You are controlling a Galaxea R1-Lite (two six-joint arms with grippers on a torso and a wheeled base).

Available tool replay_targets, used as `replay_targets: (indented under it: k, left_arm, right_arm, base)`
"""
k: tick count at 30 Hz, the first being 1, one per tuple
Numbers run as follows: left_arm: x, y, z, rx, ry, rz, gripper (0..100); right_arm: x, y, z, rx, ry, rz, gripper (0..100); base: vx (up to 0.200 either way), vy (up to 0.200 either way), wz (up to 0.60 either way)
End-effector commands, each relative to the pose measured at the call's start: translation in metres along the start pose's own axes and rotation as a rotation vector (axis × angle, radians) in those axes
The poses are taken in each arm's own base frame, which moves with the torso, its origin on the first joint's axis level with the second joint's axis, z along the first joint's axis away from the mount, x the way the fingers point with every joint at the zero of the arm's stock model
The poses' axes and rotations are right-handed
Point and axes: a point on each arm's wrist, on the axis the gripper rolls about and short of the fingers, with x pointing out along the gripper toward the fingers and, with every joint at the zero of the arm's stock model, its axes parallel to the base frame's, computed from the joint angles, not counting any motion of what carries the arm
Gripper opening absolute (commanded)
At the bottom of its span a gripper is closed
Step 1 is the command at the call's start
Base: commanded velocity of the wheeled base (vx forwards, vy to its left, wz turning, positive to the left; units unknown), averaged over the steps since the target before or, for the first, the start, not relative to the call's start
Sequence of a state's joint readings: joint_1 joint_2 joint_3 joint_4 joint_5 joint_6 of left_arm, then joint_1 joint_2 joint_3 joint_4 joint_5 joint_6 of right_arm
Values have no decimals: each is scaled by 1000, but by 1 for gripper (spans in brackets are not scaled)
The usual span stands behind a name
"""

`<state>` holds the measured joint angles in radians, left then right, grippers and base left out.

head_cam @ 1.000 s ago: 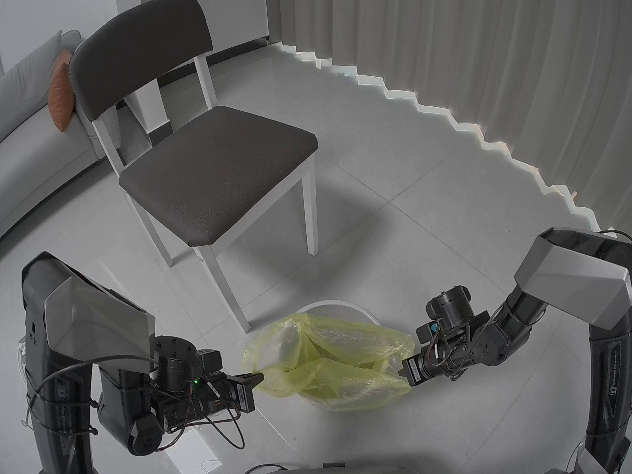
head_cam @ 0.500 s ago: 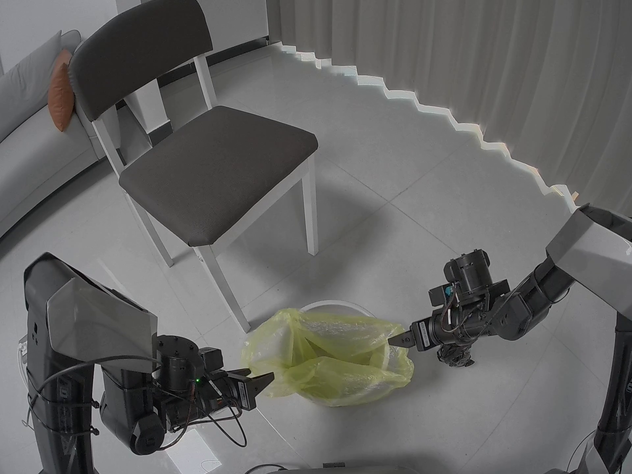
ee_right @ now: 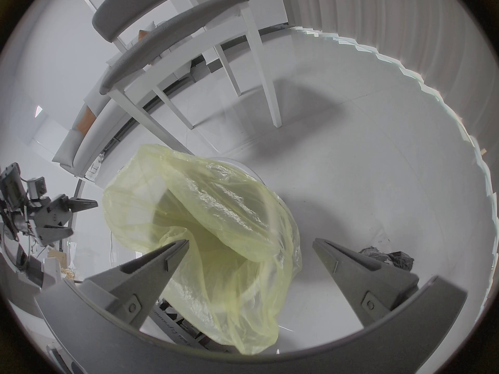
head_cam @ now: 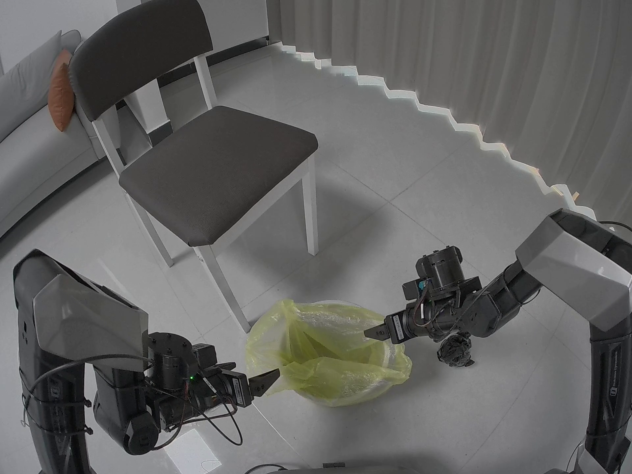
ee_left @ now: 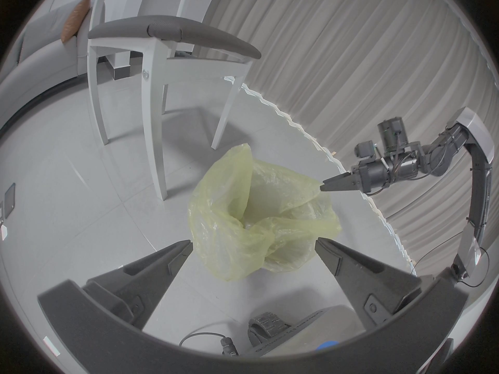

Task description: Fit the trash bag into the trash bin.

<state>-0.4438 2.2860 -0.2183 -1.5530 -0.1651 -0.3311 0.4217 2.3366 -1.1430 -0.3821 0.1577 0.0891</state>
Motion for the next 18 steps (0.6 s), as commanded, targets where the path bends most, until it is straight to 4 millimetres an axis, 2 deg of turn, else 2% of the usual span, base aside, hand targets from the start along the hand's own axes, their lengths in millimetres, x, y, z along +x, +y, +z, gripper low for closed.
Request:
replay_targets:
  k: [1,6,7,15,18]
  left_arm:
    - [-5,-2,9,5,-46,-10,100]
    - [-8,-4,12,6,-58,-13,100]
    - [-8,-4,13,7,-64,-15,100]
    - [-3,-1,19,6,-92,-13,100]
    - [-3,-3,21,9,-105,-18,100]
  right_arm:
    - [25,-6,-10,7,34,-5,100]
    - [31,-7,-12,5,36,-5,100]
    - [31,-7,-11,3,33,-4,0]
    - [26,-14,1,11,-6,-17,0]
    - [23,-15,18,10,-50,-17,0]
  base:
    - [0,0,0]
    - [0,0,0]
    - [0,0,0]
    - [0,0,0]
    - [0,0,0]
